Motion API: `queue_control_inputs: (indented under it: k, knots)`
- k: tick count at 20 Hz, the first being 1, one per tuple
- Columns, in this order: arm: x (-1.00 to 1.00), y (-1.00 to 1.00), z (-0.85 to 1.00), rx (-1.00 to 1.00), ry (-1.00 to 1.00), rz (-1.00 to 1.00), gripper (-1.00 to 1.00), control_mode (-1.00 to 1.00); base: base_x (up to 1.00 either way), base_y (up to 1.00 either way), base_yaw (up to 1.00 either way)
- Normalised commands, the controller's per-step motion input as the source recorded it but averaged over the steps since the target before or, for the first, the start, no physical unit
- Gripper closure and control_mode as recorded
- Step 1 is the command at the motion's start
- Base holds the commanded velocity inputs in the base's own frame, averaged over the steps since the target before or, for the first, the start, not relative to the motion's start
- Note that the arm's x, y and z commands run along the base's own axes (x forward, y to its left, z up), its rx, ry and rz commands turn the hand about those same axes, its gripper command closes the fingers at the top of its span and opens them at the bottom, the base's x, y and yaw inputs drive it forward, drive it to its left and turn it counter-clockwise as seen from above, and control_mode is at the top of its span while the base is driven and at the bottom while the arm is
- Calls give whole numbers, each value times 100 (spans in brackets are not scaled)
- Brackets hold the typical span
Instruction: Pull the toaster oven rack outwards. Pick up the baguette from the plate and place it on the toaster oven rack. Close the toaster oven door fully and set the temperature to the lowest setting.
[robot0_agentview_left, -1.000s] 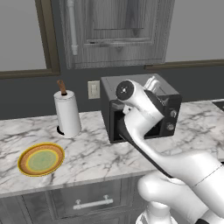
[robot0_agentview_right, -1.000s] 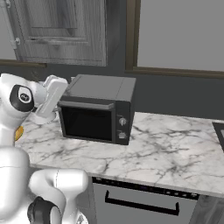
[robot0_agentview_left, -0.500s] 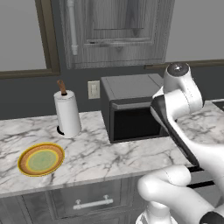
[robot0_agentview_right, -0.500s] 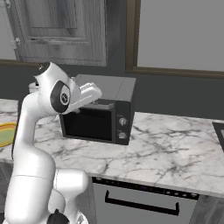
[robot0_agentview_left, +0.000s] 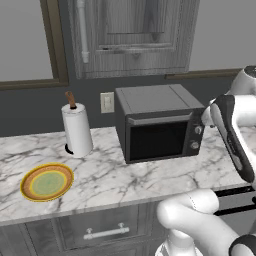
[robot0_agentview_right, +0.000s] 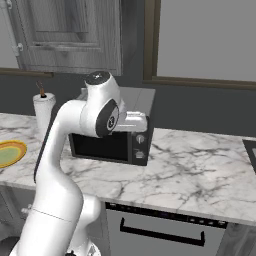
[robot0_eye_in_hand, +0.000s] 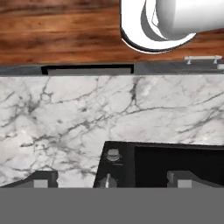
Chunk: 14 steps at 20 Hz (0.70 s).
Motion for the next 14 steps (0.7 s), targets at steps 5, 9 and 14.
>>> queue_control_inputs:
  k: [5,9,14]
  knots:
    - [-51,-58,-23,45,-2,-28,-100,-100,0,0,0]
    - [-51,-43,-26,49,-3,-31,-100,-100,0,0,0]
    - [-22,-6,-14,21,0,-33,-100,-100,0,0,0]
